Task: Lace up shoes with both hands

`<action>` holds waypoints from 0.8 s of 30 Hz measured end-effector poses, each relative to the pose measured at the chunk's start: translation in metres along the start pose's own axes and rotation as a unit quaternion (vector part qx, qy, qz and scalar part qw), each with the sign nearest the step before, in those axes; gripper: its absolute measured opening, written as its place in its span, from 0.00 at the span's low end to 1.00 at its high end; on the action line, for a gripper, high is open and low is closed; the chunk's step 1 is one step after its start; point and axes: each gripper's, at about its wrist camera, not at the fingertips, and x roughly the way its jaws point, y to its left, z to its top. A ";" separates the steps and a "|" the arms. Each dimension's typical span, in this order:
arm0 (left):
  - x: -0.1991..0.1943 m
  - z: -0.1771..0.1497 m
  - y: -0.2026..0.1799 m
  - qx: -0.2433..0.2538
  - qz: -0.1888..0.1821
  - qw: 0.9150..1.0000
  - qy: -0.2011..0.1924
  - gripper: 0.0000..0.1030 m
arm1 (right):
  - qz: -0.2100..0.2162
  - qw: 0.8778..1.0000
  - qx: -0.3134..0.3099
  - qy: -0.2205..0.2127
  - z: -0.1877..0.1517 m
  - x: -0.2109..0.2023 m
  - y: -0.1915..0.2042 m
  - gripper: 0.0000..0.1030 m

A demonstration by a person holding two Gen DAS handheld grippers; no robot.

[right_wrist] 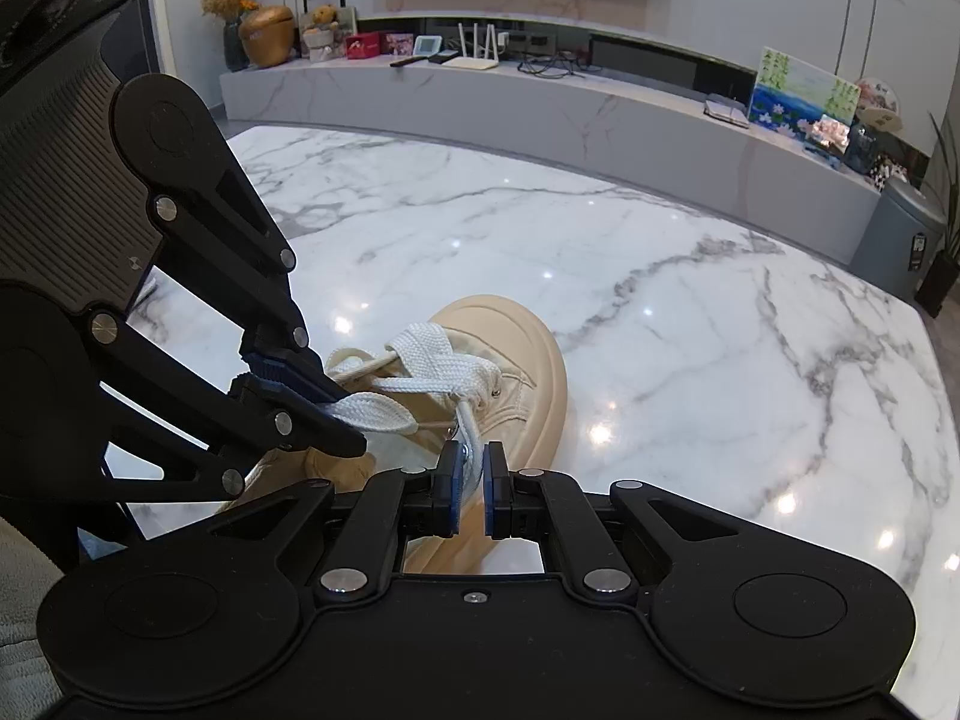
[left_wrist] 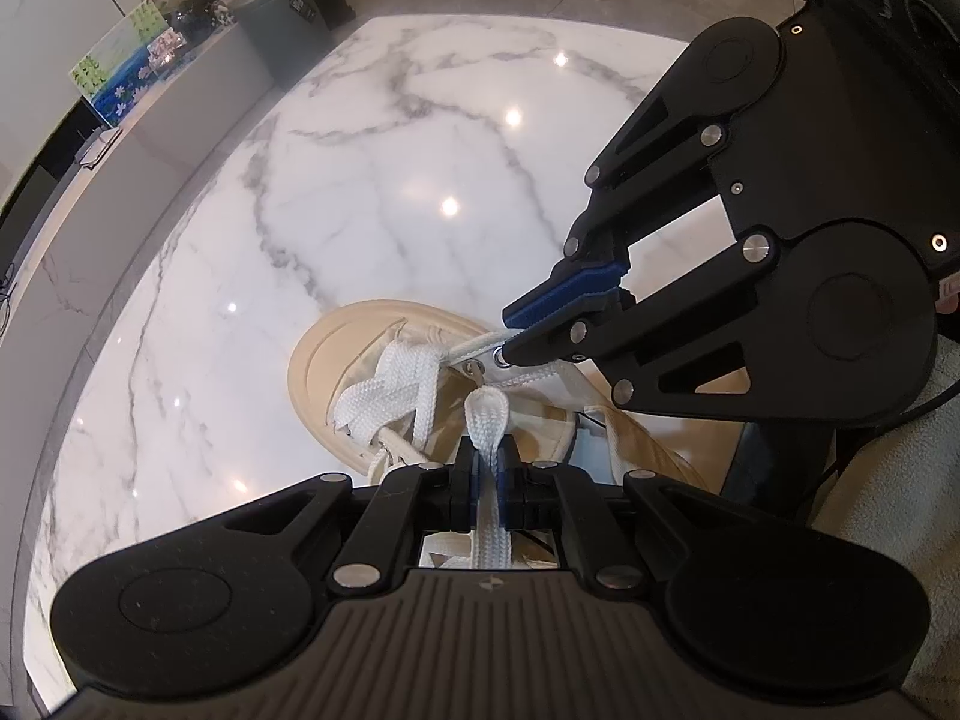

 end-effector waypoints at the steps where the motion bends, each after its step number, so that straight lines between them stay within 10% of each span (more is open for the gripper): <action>1: 0.001 0.000 0.000 -0.001 -0.001 1.000 0.001 0.05 | 0.000 1.000 -0.001 0.000 0.000 0.000 0.000 0.03; 24: 0.004 -0.002 -0.002 0.010 -0.008 1.000 0.021 0.05 | -0.002 1.000 -0.004 0.000 -0.001 0.001 0.001 0.04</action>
